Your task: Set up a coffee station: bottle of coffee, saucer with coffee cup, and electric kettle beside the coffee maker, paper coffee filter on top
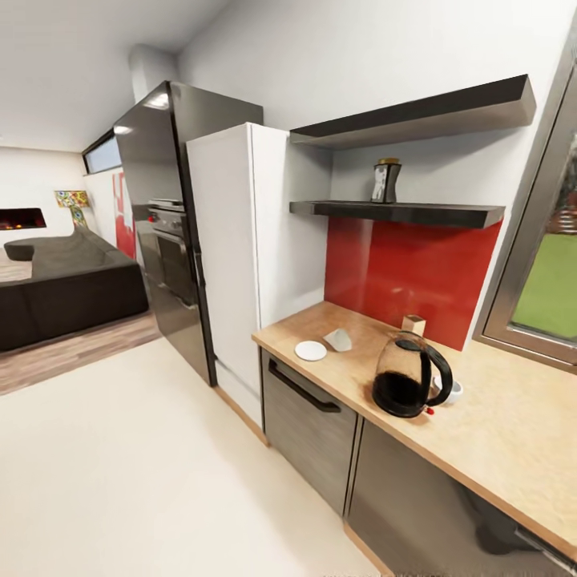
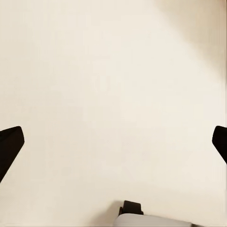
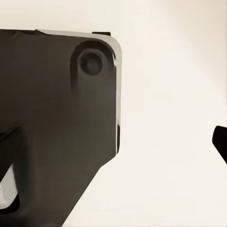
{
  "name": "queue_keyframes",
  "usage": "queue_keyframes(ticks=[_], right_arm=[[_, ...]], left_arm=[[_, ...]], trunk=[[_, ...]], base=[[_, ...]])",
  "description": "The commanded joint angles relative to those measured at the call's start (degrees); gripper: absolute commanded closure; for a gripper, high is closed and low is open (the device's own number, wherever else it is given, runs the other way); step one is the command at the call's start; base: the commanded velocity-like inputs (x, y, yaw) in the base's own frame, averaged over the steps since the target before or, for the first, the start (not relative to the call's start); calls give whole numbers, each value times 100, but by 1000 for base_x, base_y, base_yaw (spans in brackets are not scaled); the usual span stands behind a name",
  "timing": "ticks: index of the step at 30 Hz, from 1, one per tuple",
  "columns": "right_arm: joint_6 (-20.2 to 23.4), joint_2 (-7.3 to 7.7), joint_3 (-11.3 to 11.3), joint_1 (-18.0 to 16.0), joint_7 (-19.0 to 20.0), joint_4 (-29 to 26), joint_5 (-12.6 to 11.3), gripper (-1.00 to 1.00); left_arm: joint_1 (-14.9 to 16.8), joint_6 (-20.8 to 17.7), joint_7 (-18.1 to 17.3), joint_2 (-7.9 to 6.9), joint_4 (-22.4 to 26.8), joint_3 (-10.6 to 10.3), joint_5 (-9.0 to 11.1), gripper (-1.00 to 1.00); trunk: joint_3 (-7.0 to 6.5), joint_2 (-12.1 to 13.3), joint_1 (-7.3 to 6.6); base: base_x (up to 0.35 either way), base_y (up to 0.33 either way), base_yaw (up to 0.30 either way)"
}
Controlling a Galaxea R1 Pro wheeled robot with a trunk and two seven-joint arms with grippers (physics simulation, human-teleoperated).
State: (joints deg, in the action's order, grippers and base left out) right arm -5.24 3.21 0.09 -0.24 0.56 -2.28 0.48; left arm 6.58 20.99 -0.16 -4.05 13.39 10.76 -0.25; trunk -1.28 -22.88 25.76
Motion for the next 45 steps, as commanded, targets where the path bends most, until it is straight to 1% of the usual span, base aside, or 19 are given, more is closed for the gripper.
queue_keyframes(ticks=[1, 7, 20, 25, 29, 37, 45], right_arm=[[-16, -1, 0, -2, 3, 10, 2, -100], [-13, -4, -25, -2, -2, -5, -25, -100], [-19, -13, -27, -3, 4, -27, -33, -100], [-20, -28, -24, -3, 6, -27, -38, -100], [-21, -88, -19, -2, 11, -27, -37, -100], [-21, -127, -10, -3, 22, -27, -33, -100], [-21, -136, -1, -2, 16, -39, -33, -100]], left_arm=[[1, 22, -2, 0, -39, 8, -3, -100], [1, 27, -2, 0, -126, 5, -10, -100], [1, 28, 5, -3, -144, 5, -11, -100], [1, 28, 7, -4, -144, 5, -10, -100], [1, 28, 7, -7, -144, 5, -7, -100], [1, 35, 7, -8, -145, 5, -10, -100], [15, 33, 7, -12, -109, 37, -11, -100]], trunk=[[2, -3, 2], [2, -3, 2], [2, -3, 2], [-2, -3, 2], [-10, -3, 2], [-37, -3, 2], [-45, -3, 2]], base=[[0, 0, -268], [0, 0, -268], [0, 8, -268], [0, 193, -268], [0, 283, -268], [18, 288, -264], [10, 40, -267]])
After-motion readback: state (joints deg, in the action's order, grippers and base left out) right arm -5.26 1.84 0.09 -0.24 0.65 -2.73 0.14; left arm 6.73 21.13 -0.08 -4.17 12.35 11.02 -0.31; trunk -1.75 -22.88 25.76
